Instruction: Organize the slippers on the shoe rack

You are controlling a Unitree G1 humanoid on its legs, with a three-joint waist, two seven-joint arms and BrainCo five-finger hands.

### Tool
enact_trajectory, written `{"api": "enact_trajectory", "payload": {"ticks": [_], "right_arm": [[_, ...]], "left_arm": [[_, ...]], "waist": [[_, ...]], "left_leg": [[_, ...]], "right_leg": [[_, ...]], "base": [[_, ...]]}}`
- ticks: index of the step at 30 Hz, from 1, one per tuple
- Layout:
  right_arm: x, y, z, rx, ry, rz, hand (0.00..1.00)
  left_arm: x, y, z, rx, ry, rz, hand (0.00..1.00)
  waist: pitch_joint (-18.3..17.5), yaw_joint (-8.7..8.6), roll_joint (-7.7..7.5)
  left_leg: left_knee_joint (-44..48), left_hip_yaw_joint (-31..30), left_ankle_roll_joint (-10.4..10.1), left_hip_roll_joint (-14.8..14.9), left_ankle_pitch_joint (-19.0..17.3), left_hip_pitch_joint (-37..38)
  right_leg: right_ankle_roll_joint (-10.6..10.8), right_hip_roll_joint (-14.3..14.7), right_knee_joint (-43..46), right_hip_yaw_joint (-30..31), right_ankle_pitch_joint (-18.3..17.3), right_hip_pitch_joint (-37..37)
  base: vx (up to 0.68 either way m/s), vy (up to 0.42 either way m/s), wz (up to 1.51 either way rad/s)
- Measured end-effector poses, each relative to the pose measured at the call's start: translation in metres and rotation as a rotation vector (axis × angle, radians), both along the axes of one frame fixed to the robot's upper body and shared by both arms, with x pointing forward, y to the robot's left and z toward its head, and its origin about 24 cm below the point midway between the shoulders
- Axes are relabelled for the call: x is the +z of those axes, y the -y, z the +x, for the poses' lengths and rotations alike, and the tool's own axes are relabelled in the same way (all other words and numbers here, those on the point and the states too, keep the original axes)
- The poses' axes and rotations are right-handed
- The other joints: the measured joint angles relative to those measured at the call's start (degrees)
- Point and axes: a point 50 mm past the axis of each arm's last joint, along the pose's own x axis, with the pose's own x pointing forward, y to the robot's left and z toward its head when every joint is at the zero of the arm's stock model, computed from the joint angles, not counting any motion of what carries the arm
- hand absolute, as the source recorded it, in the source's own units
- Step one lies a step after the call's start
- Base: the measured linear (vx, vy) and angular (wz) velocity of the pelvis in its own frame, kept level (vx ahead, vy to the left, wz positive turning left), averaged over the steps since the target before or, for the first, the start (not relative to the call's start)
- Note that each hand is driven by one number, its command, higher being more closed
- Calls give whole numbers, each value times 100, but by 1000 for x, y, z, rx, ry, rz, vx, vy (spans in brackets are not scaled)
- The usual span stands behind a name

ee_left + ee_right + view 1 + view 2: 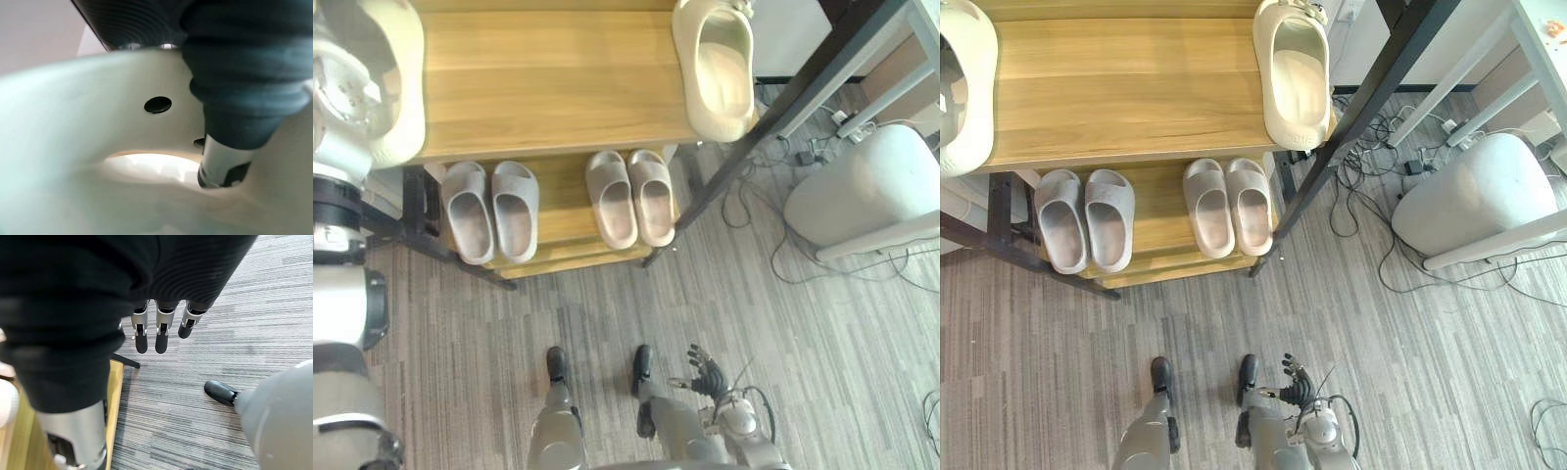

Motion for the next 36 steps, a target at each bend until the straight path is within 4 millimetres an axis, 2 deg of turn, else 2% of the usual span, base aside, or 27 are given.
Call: {"api": "enact_trajectory", "payload": {"ticks": [12,18,24,31,36], "right_arm": [[1,0,2,-10,3,13,0],[0,0,3,-7,-2,12,0],[0,-2,9,3,-4,5,0],[-4,-1,7,5,-23,0,0],[-6,2,5,6,-37,-11,0]], "left_arm": [[3,8,0,-30,17,13,100],[-12,32,1,-140,53,38,100],[-26,65,3,-265,88,44,100],[-50,91,14,-359,59,-3,100],[-57,100,19,-378,29,1,100]], "waist": [[9,-22,-18],[9,-44,-16],[2,-59,-3],[-163,-89,160],[-217,-197,238]], "left_leg": [[0,-25,1,-12,0,5],[-1,-66,17,-38,-16,122],[-2,-72,28,-94,-27,202],[-2,-66,49,-154,-36,214],[-3,1,54,-174,-33,206]], "right_leg": [[-1,-3,-17,-24,9,27],[9,-17,-147,-52,48,223],[42,-58,-167,-31,47,311],[81,-119,-167,-19,69,325],[102,-137,-167,63,85,274]], "base": [[0,0,0],[-10,26,3],[-33,36,2],[-21,49,1],[-44,38,-8]]}}
